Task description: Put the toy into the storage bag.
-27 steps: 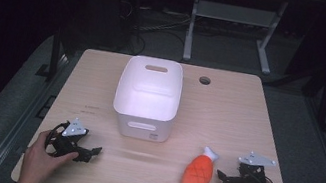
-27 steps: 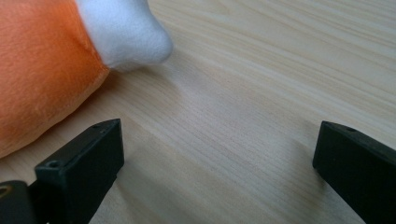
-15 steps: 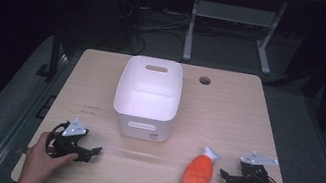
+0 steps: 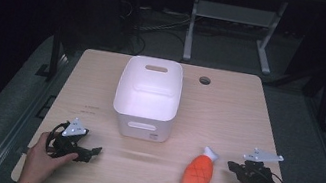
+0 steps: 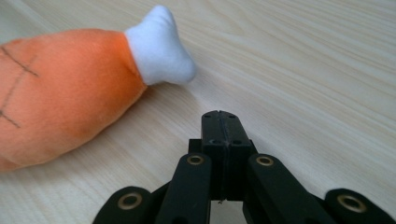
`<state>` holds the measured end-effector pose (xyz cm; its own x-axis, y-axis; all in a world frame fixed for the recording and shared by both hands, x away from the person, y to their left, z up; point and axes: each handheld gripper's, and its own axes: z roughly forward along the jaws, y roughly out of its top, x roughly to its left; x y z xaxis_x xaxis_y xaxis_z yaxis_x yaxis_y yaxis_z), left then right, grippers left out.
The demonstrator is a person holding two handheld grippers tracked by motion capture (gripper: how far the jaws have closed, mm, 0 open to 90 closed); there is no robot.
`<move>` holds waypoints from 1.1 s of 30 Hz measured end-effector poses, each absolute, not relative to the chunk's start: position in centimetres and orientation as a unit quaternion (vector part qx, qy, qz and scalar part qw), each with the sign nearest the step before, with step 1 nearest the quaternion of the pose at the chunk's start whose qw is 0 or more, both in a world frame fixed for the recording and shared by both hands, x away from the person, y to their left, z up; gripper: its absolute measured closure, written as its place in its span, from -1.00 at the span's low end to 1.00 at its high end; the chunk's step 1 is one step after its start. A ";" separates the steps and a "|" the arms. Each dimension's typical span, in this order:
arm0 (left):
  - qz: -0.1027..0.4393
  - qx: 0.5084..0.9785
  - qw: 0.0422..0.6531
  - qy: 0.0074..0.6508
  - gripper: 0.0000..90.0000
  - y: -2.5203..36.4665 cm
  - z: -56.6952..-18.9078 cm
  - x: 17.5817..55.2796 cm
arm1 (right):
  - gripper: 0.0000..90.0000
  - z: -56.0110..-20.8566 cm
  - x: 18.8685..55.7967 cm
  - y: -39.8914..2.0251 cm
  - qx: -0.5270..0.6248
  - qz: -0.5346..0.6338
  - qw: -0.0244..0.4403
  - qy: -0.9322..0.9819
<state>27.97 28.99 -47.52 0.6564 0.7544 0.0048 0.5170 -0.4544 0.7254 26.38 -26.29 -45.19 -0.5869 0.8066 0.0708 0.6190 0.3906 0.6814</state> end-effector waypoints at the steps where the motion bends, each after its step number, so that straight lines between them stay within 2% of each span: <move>1: 0.166 0.837 0.358 0.380 -0.72 29.0 -47.5 28.0 | 1.00 -45.1 26.6 -26.2 0.431 0.339 0.133 0.826; 19: 0.166 0.837 0.358 0.380 -0.72 29.0 -47.5 28.0 | 1.00 -45.1 28.9 -24.5 0.398 0.329 0.098 0.851; 33: 0.166 0.836 0.358 0.380 -0.72 29.0 -47.5 28.0 | 0.99 -45.2 30.3 -23.2 0.390 0.323 0.088 0.858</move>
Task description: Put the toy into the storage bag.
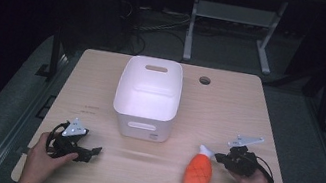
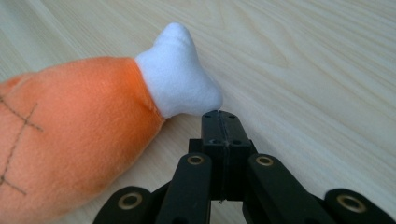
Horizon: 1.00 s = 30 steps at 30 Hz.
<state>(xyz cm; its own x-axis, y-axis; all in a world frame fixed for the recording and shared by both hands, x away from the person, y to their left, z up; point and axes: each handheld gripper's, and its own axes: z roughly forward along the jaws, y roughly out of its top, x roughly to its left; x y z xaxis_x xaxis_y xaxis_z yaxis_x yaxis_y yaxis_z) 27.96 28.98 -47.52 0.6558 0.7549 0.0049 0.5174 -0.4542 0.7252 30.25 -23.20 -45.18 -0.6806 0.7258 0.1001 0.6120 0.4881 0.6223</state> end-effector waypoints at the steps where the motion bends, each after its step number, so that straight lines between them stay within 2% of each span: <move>1: 0.166 0.836 0.358 0.380 -0.72 29.0 -47.5 28.0 | 0.99 -45.2 30.3 -23.1 0.389 0.323 0.088 0.858; 30: 0.166 0.838 0.356 0.379 -0.72 29.0 -47.5 28.0 | 1.00 -44.7 32.7 -19.2 0.357 0.322 0.075 0.874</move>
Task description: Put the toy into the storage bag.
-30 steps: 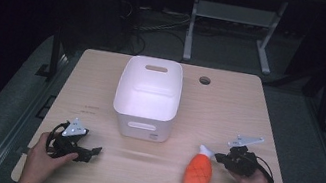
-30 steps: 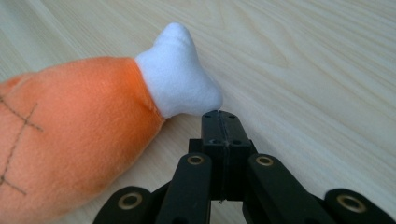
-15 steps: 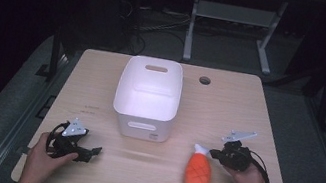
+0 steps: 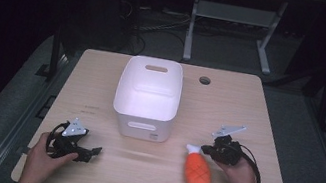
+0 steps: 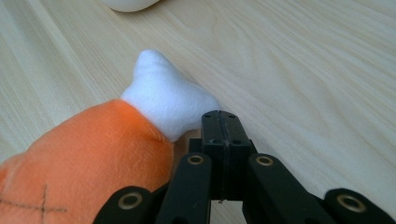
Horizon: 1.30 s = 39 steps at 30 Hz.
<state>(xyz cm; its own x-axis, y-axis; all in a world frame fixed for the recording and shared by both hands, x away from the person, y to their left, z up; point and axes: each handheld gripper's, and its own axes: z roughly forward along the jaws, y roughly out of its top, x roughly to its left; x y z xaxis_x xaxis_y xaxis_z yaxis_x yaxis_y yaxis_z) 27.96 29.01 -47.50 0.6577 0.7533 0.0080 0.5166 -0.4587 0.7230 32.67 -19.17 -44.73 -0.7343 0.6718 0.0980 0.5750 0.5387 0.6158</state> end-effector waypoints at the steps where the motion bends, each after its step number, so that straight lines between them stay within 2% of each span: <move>1: 0.166 0.838 0.356 0.379 -0.72 29.0 -47.5 28.0 | 1.00 -44.7 32.7 -19.0 0.358 0.322 0.073 0.873; 36: 0.166 0.838 0.356 0.379 -0.72 29.0 -47.5 28.0 | 0.99 -43.9 33.4 -13.0 0.292 0.325 0.046 0.898; 37: 0.166 0.838 0.356 0.379 -0.72 29.0 -47.5 28.0 | 0.99 -43.8 33.4 -13.3 0.296 0.324 0.044 0.898; 39: 0.166 0.838 0.356 0.379 -0.72 29.0 -47.5 28.0 | 0.84 -43.5 33.4 -13.8 0.302 0.327 0.039 0.894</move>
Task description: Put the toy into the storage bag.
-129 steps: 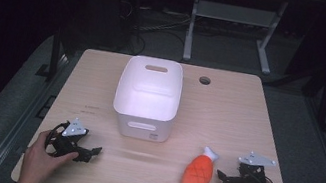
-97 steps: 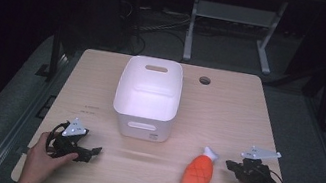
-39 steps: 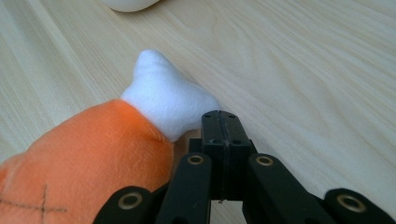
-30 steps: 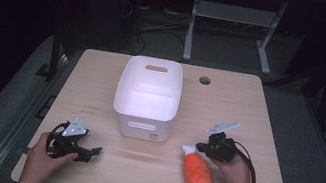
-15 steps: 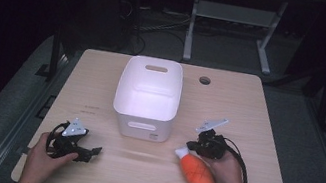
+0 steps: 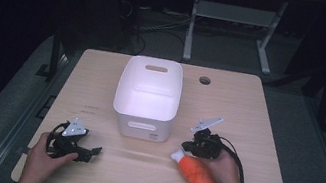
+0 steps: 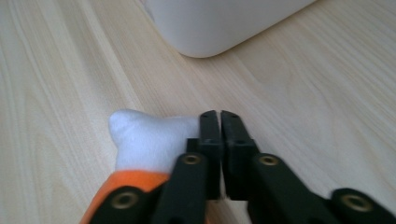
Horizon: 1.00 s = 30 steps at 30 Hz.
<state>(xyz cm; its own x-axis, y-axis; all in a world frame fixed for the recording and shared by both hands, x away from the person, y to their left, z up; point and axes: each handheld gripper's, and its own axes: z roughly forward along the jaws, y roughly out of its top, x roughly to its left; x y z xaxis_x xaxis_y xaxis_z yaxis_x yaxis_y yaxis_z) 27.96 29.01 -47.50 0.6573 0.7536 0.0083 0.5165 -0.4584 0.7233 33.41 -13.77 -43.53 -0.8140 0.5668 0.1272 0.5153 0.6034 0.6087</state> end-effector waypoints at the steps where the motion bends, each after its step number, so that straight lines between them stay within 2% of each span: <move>1: 0.166 0.837 0.357 0.379 -0.72 29.0 -47.5 28.0 | 0.74 -43.4 33.4 -14.0 0.307 0.327 0.035 0.893; 2: 0.166 0.837 0.357 0.379 -0.72 29.0 -47.5 28.0 | 0.74 -43.4 33.4 -14.0 0.307 0.327 0.035 0.893; 3: 0.166 0.837 0.357 0.380 -0.72 29.0 -47.5 28.0 | 0.57 -43.1 33.3 -14.5 0.314 0.323 0.037 0.892; 4: 0.166 0.837 0.357 0.380 -0.72 29.0 -47.5 28.0 | 0.57 -43.1 33.3 -14.5 0.314 0.323 0.037 0.892; 5: 0.166 0.837 0.358 0.380 -0.72 29.0 -47.5 28.0 | 0.42 -42.8 33.3 -15.2 0.320 0.324 0.038 0.889; 8: 0.166 0.837 0.358 0.380 -0.72 29.0 -47.5 28.0 | 0.24 -42.4 33.2 -15.9 0.333 0.325 0.034 0.884; 17: 0.166 0.836 0.358 0.380 -0.72 29.0 -47.5 28.0 | -0.23 -41.5 32.4 -18.1 0.355 0.322 0.030 0.877; 22: 0.166 0.836 0.358 0.380 -0.72 29.0 -47.5 28.0 | -0.39 -41.1 31.3 -18.8 0.362 0.320 0.028 0.875; 30: 0.166 0.836 0.358 0.380 -0.72 29.0 -47.5 28.0 | -0.91 -40.8 29.8 -18.7 0.357 0.310 0.030 0.881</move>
